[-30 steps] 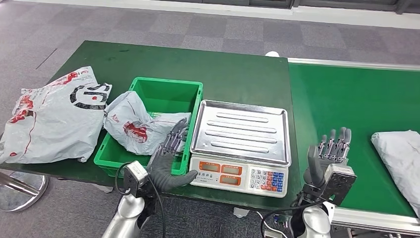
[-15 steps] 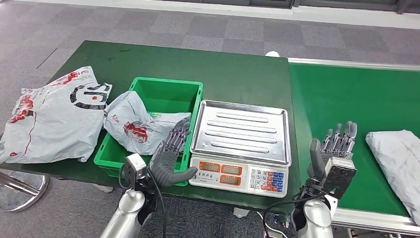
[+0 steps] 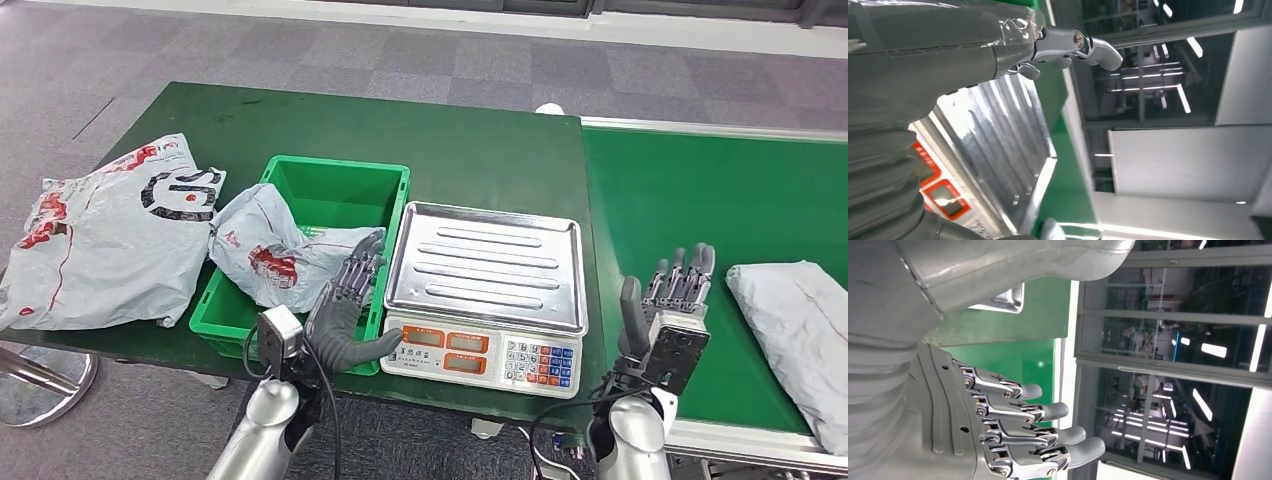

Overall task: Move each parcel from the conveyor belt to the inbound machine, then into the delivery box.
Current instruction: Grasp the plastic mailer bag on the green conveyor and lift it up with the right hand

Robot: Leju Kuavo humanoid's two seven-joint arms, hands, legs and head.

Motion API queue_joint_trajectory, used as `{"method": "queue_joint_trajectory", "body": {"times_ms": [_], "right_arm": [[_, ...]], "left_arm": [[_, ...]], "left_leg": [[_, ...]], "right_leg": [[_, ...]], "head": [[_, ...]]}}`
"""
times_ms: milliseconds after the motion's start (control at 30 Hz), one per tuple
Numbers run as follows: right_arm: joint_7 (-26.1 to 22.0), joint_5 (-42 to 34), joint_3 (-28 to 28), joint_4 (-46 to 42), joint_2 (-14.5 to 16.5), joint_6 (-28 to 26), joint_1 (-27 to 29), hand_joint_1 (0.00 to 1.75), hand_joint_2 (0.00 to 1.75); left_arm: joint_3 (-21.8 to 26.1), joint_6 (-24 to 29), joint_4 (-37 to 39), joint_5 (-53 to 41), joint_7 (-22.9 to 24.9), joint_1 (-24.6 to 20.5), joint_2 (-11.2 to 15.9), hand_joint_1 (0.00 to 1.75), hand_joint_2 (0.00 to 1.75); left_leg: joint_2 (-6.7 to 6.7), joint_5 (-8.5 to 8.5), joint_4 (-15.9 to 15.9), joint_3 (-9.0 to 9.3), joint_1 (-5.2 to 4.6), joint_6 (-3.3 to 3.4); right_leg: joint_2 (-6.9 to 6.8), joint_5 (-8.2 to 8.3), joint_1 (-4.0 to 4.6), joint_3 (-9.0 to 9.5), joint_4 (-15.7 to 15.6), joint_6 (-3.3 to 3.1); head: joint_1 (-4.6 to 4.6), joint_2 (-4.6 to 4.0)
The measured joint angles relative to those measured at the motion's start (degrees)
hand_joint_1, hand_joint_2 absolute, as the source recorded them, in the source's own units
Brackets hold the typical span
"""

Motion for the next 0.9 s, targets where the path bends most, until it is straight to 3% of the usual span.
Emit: {"method": "queue_joint_trajectory", "body": {"times_ms": [333, 533, 667, 900], "right_arm": [[1.5, 1.5, 0.8, 1.3, 0.0, -0.2, -1.2, 0.00, 1.75], [4.1, 7.9, 1.2, 1.5, -1.5, -6.4, -2.2, 0.00, 1.75], [5.6, 9.7, -0.8, 0.8, -3.3, -5.8, -2.7, 0.00, 1.75], [5.6, 10.3, -1.6, 0.5, -3.8, -5.6, -2.8, 0.00, 1.75]], "left_arm": [[-1.0, -0.3, -0.3, 1.1, 2.0, -0.4, -1.0, 0.00, 1.75], [-1.0, 0.5, -0.6, 0.1, 1.0, 0.1, -0.2, 0.00, 1.75], [-1.0, 0.8, -1.0, -0.2, 0.8, 0.6, 0.5, 0.00, 1.75], [-1.0, 0.8, -1.3, -0.2, 0.7, 0.6, 0.9, 0.00, 1.75]], "left_leg": [[-0.01, 0.00, 0.0, 0.00, 0.00, 0.00], [-0.03, 0.00, 0.0, 0.00, 0.00, 0.00], [-0.02, -0.02, 0.0, -0.01, -0.02, 0.03], [-0.02, -0.02, 0.0, 0.01, -0.01, 0.03]], "right_leg": [[-0.01, 0.00, 0.00, 0.03, 0.0, 0.00], [-0.06, 0.00, 0.00, 0.04, 0.0, 0.00], [-0.03, 0.00, -0.02, 0.04, 0.0, 0.01], [-0.04, 0.00, 0.00, 0.03, 0.0, 0.00]], "head": [[0.01, 0.00], [0.01, 0.00], [0.02, 0.00], [0.00, 0.00]]}}
